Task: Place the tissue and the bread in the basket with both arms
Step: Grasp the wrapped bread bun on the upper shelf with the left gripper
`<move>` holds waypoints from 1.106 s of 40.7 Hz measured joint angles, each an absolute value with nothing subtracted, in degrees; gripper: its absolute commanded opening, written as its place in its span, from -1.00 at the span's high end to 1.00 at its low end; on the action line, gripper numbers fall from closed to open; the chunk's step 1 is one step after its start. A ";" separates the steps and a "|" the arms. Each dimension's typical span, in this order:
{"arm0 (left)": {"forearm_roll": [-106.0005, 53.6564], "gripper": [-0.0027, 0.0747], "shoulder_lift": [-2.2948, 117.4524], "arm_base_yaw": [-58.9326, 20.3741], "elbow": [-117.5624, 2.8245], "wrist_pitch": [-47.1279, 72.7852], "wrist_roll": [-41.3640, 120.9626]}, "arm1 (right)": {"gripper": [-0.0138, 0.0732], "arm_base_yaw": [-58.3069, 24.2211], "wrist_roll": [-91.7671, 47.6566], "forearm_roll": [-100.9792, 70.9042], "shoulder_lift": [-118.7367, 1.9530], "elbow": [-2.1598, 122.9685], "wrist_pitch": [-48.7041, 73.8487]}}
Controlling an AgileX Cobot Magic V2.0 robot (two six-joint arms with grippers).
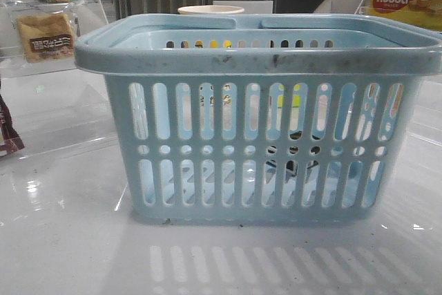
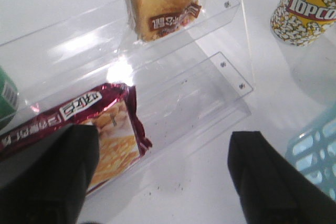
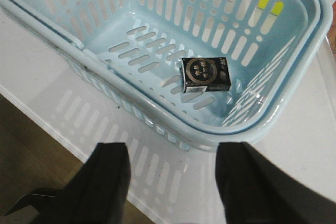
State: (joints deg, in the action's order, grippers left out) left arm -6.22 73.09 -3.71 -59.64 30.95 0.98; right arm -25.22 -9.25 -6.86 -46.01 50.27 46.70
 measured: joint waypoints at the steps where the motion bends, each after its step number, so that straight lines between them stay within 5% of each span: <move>1: -6.38 -0.54 74.63 -3.71 -61.15 30.95 0.59 | -0.40 -25.22 -9.25 -6.86 -46.01 50.27 46.70; 25: -10.58 -0.54 100.62 -1.98 -86.18 28.51 -6.00 | -0.40 -25.22 -9.25 -6.86 -46.01 50.27 46.70; 45: -12.28 -0.53 108.94 -0.71 -88.11 22.58 -7.63 | -0.40 -25.22 -9.25 -6.86 -46.01 50.27 46.70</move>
